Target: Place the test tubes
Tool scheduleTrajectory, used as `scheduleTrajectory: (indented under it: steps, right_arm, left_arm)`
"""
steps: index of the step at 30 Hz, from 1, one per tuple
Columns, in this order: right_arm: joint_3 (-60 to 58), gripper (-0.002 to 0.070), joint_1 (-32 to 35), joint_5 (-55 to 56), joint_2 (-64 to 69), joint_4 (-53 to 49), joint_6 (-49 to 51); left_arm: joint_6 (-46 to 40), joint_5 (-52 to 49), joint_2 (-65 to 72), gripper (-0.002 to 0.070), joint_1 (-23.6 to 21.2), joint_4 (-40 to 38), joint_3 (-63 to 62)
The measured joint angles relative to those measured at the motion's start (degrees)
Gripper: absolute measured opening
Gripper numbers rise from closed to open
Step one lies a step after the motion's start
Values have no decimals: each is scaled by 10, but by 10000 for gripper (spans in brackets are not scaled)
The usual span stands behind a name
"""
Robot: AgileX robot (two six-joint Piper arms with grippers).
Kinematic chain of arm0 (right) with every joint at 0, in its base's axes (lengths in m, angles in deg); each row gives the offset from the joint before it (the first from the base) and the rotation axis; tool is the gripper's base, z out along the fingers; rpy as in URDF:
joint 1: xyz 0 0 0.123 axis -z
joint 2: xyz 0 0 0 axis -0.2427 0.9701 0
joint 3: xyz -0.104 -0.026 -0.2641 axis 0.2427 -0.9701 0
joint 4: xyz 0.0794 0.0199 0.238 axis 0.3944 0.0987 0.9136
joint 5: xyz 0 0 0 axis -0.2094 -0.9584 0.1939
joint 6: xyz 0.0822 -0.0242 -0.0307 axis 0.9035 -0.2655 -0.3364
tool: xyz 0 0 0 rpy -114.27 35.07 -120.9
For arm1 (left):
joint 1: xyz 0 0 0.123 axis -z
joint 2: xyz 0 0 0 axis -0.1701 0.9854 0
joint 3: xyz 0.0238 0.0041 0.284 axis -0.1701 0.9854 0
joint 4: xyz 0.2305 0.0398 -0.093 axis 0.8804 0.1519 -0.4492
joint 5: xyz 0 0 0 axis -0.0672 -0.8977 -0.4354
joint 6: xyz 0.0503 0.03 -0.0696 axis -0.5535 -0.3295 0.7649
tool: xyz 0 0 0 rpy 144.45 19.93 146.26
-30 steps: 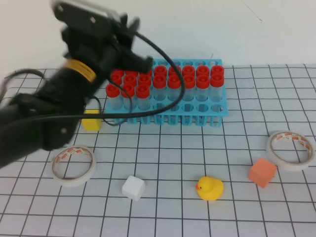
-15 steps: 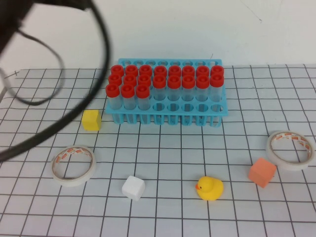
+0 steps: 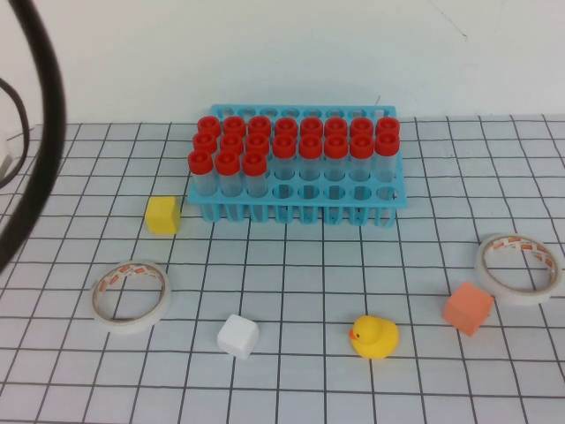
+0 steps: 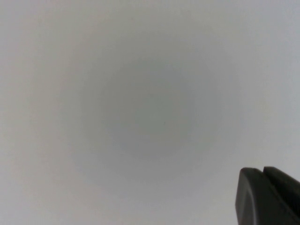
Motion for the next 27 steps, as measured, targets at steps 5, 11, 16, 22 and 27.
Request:
scheduleTrajectory:
  steps: [5, 11, 16, 22, 27]
  right_arm:
    - [0, -1, 0, 0, 0, 1, 0]
    - [0, -1, 0, 0, 0, 1, 0]
    - [0, -1, 0, 0, 0, 1, 0]
    - [0, -1, 0, 0, 0, 1, 0]
    - [0, -1, 0, 0, 0, 1, 0]
  left_arm:
    - [0, -8, 2, -1, 0, 1, 0]
    - [-61, -195, -52, -1, -5, 24, 0]
    - [-77, -398, -136, -1, -42, 30, 40]
    - [-67, -340, -231, -1, -83, 32, 205]
    - [-63, -178, -321, -1, -85, 31, 373]
